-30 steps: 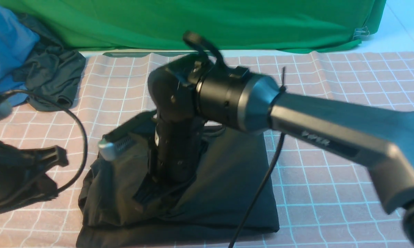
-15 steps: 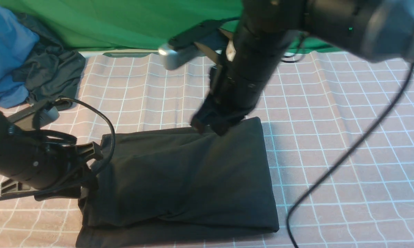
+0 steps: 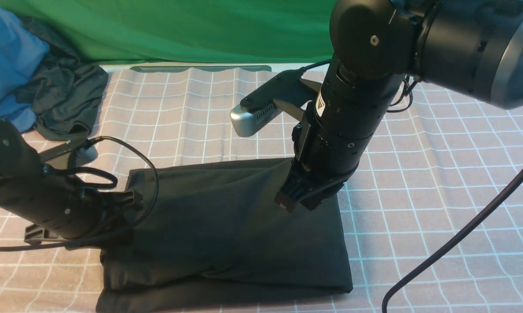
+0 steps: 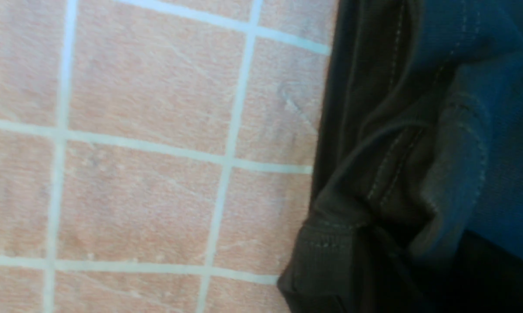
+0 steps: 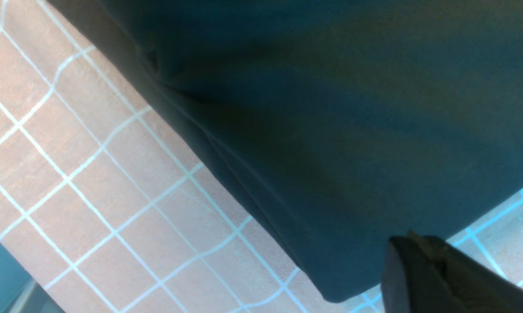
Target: Fold a long-sleeved shirt over a pink coffee tablecloth.
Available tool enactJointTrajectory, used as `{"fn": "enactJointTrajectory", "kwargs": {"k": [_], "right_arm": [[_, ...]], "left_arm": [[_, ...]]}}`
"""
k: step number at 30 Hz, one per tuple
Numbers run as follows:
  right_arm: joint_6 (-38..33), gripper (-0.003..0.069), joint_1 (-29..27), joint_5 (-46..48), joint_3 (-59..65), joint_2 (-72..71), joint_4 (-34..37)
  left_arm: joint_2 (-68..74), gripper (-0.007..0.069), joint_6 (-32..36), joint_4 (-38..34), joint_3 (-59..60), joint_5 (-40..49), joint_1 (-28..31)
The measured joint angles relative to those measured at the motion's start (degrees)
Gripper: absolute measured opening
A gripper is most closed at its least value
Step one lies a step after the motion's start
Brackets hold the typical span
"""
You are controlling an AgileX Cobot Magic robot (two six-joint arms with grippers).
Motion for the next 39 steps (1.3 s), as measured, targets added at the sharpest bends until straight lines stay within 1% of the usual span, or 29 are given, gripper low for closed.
{"fn": "enactJointTrajectory", "kwargs": {"k": [1, 3, 7, 13, 14, 16, 18, 19, 22, 25, 27, 28, 29, 31, 32, 34, 35, 36, 37, 38, 39], "right_arm": [[-0.5, 0.0038, 0.0, 0.0, 0.0, 0.0, 0.0], [-0.8, 0.0038, 0.0, 0.0, 0.0, 0.0, 0.1], [-0.9, 0.0038, 0.0, -0.1, 0.3, 0.0, 0.4], [-1.0, 0.0038, 0.0, -0.1, 2.5, 0.0, 1.2], [-1.0, 0.0038, 0.0, -0.1, 2.8, 0.0, 1.2], [-1.8, 0.0038, 0.0, -0.1, 4.4, 0.0, 1.2], [-2.2, 0.0038, 0.0, -0.1, 4.9, 0.0, 1.2], [-2.4, 0.0038, -0.1, -0.3, 5.0, 0.0, 1.3], [-2.4, 0.0038, -0.4, -0.6, 5.0, 0.0, 1.1], [-2.3, 0.0038, -1.3, -0.7, 5.0, 0.0, -0.1], [-1.9, 0.0038, -2.2, -0.7, 5.0, -0.1, -2.4], [-1.7, 0.0038, -3.0, -0.8, 5.0, -0.1, -3.7], [-1.5, 0.0038, -4.0, -1.0, 5.0, -0.1, -4.4], [-0.8, 0.0039, -5.3, -1.4, 5.0, -0.1, -4.9], [0.0, 0.0039, -7.4, -1.7, 5.0, -0.1, -4.9], [0.9, 0.0039, -9.5, -2.0, 5.0, -0.1, -4.9], [1.1, 0.0039, -10.8, -2.0, 5.0, -0.1, -4.9], [1.2, 0.0039, -11.0, -2.0, 5.0, -0.1, -4.9], [1.2, 0.0039, -11.8, -2.0, 5.0, -0.1, -4.9], [1.2, 0.0039, -12.0, -1.9, 5.0, -0.1, -4.9], [1.2, 0.0039, -12.4, -1.5, 5.0, -0.1, -4.9]], "left_arm": [[-0.2, 0.0064, 0.0, 1.2, -0.5, 0.1, 0.0], [-0.6, 0.0039, 0.0, 2.7, -1.6, 0.1, 0.0], [-0.8, 0.0032, 0.0, 6.1, -3.4, -0.1, 0.0], [-0.9, 0.0042, 0.0, 7.1, -3.9, -1.6, -0.1], [-0.9, 0.0051, 0.0, 7.1, -3.9, -1.8, -0.1], [-0.9, 0.0111, 0.0, 7.4, -3.9, -2.6, -0.1], [-1.0, 0.0145, 0.0, 7.8, -3.9, -2.8, -0.1], [-1.2, 0.0213, 0.0, 8.2, -4.1, -2.9, -0.1], [-2.4, 0.03, -0.9, 8.4, -5.2, -1.4, -0.1], [-4.6, 0.033, -3.1, 7.2, -6.7, 0.1, 0.0], [-6.6, 0.0335, -3.0, 2.6, -7.5, 1.1, -0.1], [-7.8, 0.0326, -1.7, -2.0, -7.7, 2.0, -1.0], [-8.7, 0.0307, -1.0, -4.8, -7.7, 2.5, -2.1], [-9.3, 0.0278, -0.9, -6.8, -7.7, 2.8, -4.0], [-9.5, 0.0239, -1.9, -8.0, -7.3, 2.4, -6.7], [-8.9, 0.0175, -4.3, -7.0, -6.3, 1.5, -10.6], [-8.1, 0.0137, -6.1, -5.4, -5.7, 1.0, -12.5], [-8.1, 0.0131, -6.1, -5.1, -5.6, 0.9, -12.8], [-6.5, 0.0085, -8.6, -2.2, -4.4, 0.6, -14.5], [-6.1, 0.0081, -9.3, -1.8, -4.1, 0.6, -14.6], [-4.7, 0.0049, -11.2, 0.4, -3.1, 0.6, -15.3]]}}
